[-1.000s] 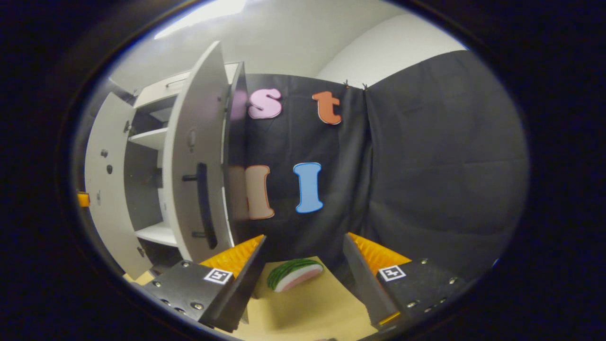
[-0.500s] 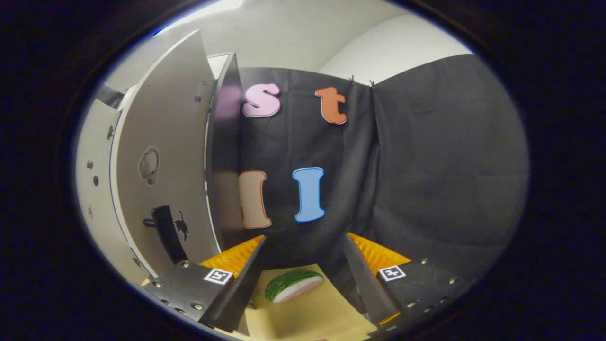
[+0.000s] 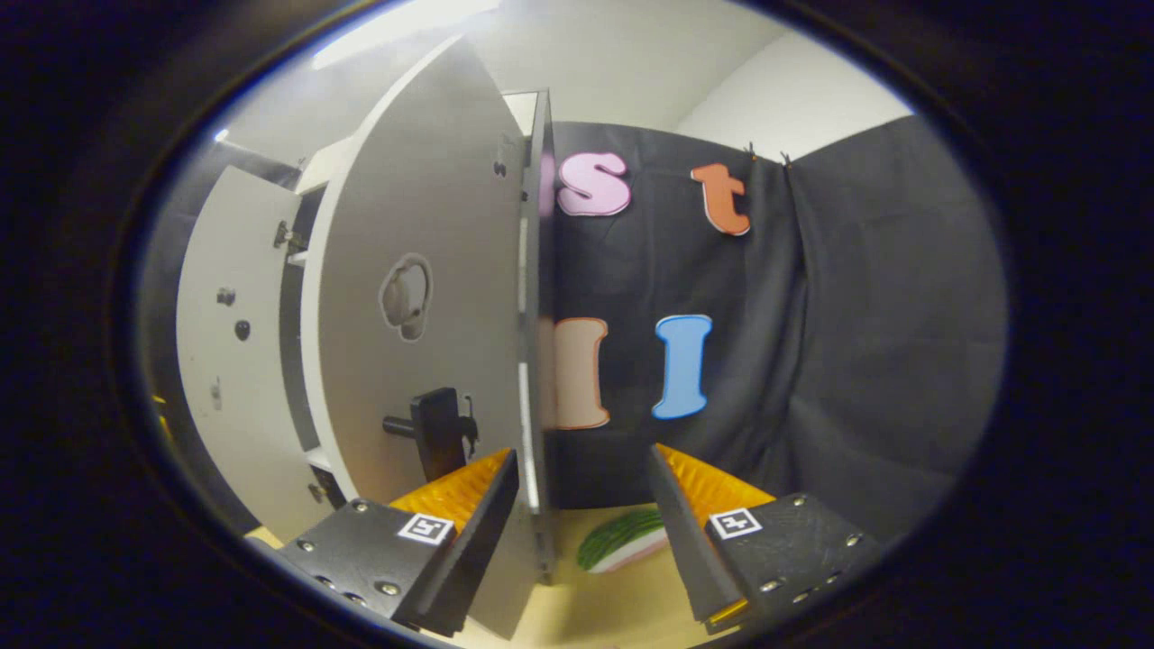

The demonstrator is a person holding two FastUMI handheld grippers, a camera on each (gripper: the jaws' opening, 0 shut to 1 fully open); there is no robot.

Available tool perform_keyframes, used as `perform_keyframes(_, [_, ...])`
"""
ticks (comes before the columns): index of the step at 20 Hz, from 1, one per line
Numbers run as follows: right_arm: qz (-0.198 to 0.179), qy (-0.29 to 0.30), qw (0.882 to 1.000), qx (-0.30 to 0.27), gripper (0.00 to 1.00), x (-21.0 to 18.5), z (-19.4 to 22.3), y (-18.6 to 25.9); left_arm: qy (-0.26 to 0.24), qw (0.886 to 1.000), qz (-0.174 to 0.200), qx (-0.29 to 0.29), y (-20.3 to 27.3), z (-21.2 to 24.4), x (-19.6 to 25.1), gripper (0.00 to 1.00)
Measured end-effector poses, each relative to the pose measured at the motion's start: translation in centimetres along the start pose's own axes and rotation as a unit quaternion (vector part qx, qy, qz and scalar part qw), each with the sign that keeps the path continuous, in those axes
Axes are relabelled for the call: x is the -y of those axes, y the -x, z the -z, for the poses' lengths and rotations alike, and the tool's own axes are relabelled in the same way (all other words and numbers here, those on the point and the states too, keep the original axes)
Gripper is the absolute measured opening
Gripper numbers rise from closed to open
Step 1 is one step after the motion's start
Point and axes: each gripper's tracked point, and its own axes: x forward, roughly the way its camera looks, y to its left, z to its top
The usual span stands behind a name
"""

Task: Grasp the bottle in the cabinet with the left hand and place it on the coaster, then close the right door with the right hand and the left door with the left hand.

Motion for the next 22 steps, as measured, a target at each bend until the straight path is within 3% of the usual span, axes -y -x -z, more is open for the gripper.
perform_keyframes(6, [-0.001, 0.020, 1.000, 0.007, 0.88, -3.7, -0.1, -0.4, 0.004, 1.000, -0.022, 0.010, 1.7, -0.6, -2.7, 0.98])
perform_keyframes(12, [0.025, 0.010, 1.000, 0.009, 0.88, -4.1, -0.4, -0.8, 0.010, 0.999, -0.051, 0.007, 2.5, 0.3, -5.5, 0.98])
perform_keyframes(14, [0.025, 0.008, 1.000, 0.006, 0.85, -4.5, -0.4, -1.0, 0.003, 0.997, -0.078, 0.001, 2.3, 0.9, -8.0, 0.98])
perform_keyframes(15, [0.025, 0.009, 1.000, 0.006, 0.88, -4.7, -0.4, -1.1, 0.005, 0.997, -0.082, -0.003, 2.4, 1.1, -8.7, 0.98])
perform_keyframes(22, [0.009, 0.004, 1.000, 0.006, 0.85, -8.1, 0.1, -1.8, 0.026, 0.995, -0.094, -0.003, 2.2, 1.2, -12.4, 0.98])
